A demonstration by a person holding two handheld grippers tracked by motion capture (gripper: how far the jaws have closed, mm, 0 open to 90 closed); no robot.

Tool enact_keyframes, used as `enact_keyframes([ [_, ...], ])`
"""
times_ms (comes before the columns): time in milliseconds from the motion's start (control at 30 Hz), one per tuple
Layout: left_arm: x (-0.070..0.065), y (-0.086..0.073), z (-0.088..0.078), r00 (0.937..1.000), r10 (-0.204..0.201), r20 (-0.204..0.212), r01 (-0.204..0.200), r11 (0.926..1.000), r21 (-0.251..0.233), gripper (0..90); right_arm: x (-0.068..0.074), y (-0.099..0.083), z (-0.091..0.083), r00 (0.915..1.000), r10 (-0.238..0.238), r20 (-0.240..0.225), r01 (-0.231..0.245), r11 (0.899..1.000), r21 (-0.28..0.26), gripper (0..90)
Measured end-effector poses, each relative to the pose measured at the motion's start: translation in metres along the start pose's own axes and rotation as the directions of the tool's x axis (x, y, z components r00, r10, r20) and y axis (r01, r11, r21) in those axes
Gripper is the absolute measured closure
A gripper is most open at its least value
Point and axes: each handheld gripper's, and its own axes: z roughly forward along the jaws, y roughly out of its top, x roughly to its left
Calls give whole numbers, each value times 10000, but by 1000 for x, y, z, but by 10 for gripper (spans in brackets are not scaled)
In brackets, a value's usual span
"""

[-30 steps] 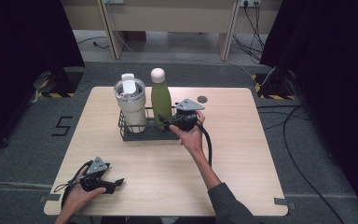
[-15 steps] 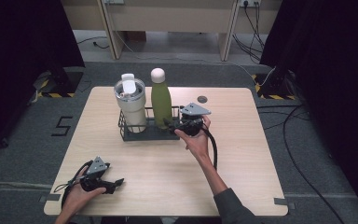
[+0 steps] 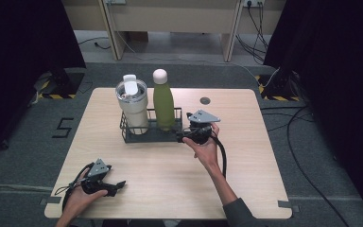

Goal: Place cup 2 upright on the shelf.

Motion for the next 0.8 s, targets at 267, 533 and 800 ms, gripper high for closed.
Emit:
enact_keyframes([
  [267,0,0,0,10000,0,-15,0,10000,2,105,-1,-9,-10,10000,67,-20,-67,10000,-36,173],
  [533,0,0,0,10000,-2,-28,2,10000,4,105,0,-15,-19,9998,131,-125,-131,9999,-21,174],
  [800,0,0,0,10000,-5,-32,5,10000,3,105,2,-22,-25,9998,171,-134,-171,9999,-1,174],
])
